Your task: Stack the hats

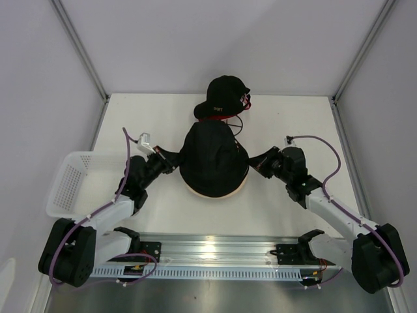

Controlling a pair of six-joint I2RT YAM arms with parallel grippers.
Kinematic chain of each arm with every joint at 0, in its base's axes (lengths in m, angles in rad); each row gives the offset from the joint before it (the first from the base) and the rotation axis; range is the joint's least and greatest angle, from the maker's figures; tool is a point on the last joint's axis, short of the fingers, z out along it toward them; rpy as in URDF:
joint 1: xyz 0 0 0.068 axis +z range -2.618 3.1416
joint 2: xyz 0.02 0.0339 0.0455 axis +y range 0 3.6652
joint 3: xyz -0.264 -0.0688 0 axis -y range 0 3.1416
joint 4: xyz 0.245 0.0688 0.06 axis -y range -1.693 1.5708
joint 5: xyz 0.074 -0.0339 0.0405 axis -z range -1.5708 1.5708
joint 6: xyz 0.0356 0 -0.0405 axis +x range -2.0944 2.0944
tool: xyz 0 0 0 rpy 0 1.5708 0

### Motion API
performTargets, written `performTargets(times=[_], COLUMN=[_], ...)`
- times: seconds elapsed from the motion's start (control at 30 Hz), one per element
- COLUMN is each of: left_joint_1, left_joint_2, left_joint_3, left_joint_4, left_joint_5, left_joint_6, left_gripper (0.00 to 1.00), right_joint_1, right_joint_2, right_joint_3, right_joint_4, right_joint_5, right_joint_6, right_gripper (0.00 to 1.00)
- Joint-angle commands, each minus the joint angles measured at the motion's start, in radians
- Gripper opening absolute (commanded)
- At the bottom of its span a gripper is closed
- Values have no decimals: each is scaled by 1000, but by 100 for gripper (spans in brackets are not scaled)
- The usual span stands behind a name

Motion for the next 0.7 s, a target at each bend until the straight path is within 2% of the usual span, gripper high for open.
performTargets(times=[0.0, 0.13, 0.33, 0.5, 0.67], left_joint_1=[-29, -49, -58, -60, -67], left_joint_2=[-15, -30, -4, -2, -36], left_joint_3=[-16, -22, -21, -105, -133], left_joint_4=[-84, -159, -363, -337, -334], left_joint_5=[-22, -95, -178, -164, -180], left_joint_6=[4, 7, -51, -77, -20], left_gripper=[1, 1, 1, 1, 1], right_joint_1=[8, 6, 8, 8, 6], right_joint_2=[5, 22, 78, 113, 137], right_joint_3=[4, -5, -16, -33, -25], right_joint_4=[62, 53, -4, -12, -24], right_joint_5=[-8, -3, 41, 55, 67], right_joint_6=[-10, -25, -68, -90, -117], right_gripper=[0, 0, 0, 0, 0])
